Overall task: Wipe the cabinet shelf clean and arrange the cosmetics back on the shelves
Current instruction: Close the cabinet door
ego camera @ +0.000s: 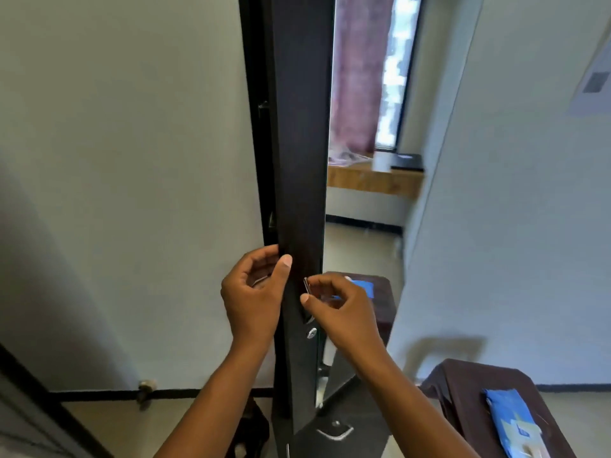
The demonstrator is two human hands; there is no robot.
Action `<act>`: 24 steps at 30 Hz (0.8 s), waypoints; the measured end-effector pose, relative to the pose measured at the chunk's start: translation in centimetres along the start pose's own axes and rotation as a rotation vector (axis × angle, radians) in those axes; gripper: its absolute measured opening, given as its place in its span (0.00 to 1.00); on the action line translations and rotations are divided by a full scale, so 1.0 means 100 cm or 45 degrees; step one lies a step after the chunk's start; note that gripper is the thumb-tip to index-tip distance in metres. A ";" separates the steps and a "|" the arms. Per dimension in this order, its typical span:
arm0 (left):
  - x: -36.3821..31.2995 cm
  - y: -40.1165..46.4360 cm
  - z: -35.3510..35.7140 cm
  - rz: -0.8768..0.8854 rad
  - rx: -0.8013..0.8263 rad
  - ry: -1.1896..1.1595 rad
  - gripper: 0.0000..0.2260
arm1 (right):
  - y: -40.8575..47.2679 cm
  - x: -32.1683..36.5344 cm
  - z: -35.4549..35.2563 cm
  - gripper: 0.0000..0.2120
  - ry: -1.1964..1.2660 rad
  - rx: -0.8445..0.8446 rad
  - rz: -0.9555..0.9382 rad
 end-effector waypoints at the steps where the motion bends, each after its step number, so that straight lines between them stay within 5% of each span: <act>1: 0.004 0.011 -0.003 -0.010 -0.020 0.014 0.09 | 0.007 0.002 0.008 0.13 -0.018 0.010 -0.008; 8: 0.025 0.067 -0.013 -0.025 -0.003 0.136 0.09 | 0.060 0.008 0.035 0.04 -0.201 -0.191 0.008; 24: 0.073 0.147 -0.009 -0.117 -0.025 0.143 0.04 | 0.135 -0.005 0.080 0.02 -0.335 -0.163 0.148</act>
Point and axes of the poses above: each hand's wrist, its own y-axis towards the middle knuckle, its own z-axis out of the palm, x = y × z, the point moved 8 cm from there along y, towards the middle knuckle, and after that the axes turned 11 degrees about -y, right-handed, at the moved point
